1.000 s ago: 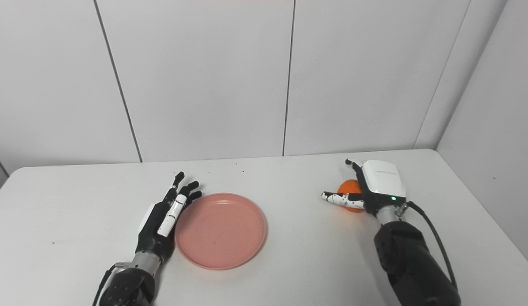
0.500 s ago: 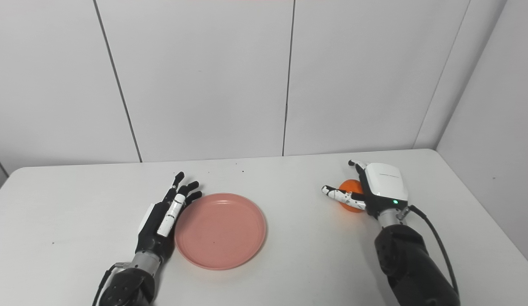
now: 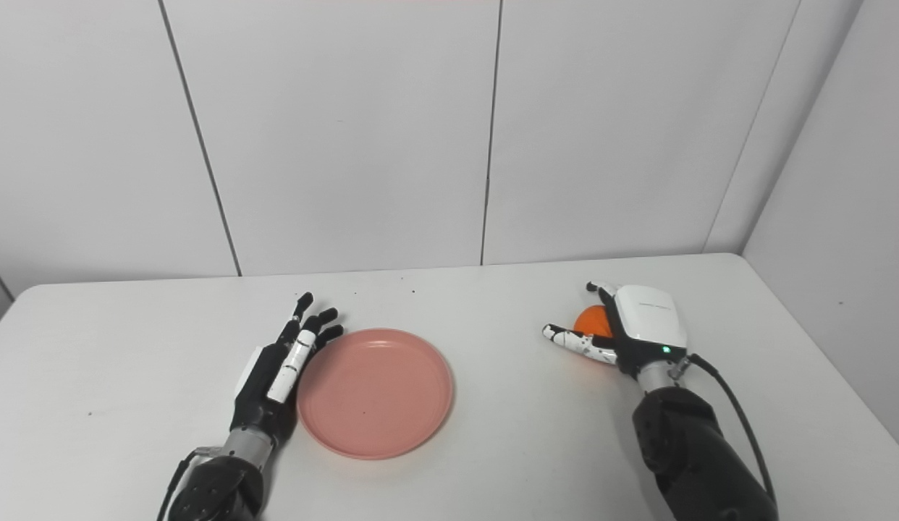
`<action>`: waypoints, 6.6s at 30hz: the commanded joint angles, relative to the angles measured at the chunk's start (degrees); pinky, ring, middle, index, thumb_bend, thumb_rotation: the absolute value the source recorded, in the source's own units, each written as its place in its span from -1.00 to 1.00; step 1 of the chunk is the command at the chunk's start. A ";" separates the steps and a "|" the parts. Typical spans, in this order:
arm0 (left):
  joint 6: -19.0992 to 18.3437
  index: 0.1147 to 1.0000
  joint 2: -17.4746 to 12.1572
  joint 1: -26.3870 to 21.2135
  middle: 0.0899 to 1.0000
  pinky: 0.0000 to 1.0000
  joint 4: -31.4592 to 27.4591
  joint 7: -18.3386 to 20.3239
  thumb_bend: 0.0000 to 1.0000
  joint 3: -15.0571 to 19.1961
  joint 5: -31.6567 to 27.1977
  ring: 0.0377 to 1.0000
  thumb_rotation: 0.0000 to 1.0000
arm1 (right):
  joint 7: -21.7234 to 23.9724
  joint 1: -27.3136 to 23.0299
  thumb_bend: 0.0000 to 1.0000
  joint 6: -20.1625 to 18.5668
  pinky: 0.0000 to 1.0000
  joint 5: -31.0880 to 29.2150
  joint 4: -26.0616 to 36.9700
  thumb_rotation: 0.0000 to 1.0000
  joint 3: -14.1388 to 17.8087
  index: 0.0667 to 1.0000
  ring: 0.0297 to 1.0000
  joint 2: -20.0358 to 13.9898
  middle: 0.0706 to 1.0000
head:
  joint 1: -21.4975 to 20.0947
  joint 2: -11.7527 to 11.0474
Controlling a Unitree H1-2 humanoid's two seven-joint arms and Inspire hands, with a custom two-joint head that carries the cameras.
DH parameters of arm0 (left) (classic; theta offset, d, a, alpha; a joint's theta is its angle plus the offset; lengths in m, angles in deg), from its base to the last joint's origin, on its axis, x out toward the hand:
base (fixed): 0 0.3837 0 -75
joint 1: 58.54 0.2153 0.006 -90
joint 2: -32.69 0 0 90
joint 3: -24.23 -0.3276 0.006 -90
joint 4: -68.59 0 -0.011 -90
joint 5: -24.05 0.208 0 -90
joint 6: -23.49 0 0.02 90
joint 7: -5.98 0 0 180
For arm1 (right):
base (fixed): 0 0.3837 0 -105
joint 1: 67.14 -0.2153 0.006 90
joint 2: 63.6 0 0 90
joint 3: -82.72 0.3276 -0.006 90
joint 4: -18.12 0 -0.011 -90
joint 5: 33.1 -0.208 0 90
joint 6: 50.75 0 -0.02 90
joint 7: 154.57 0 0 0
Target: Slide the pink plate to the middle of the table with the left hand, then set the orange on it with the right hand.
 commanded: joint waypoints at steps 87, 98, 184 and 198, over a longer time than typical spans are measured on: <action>-4.40 1.00 5.57 -1.10 0.74 0.89 0.70 -7.04 0.60 1.35 0.07 0.74 0.77 | -0.17 -0.95 0.37 13.74 -0.63 -4.09 20.86 0.82 -3.53 -0.43 -0.57 6.75 -0.48 | 9.05 2.24; -5.62 1.00 6.67 -1.54 0.74 1.00 0.61 -7.40 0.50 2.21 -0.53 0.78 0.70 | 2.77 -0.91 0.39 14.92 -0.60 -3.82 18.07 0.87 -6.86 -0.37 -0.55 9.34 -0.45 | 9.53 2.19; -4.40 1.00 6.12 -1.97 0.86 0.95 2.62 -7.20 0.37 -0.44 1.10 0.83 0.91 | 2.53 -10.00 0.57 24.99 -0.01 1.44 10.69 1.00 -10.16 0.39 0.19 11.14 0.33 | 10.81 1.90; 15.65 0.96 4.11 -1.26 0.87 0.86 7.26 -19.74 0.34 -3.21 16.42 0.83 0.98 | -5.05 -1.60 0.34 32.89 0.50 -25.16 0.03 1.00 4.97 0.68 0.63 20.19 0.71 | 11.93 2.71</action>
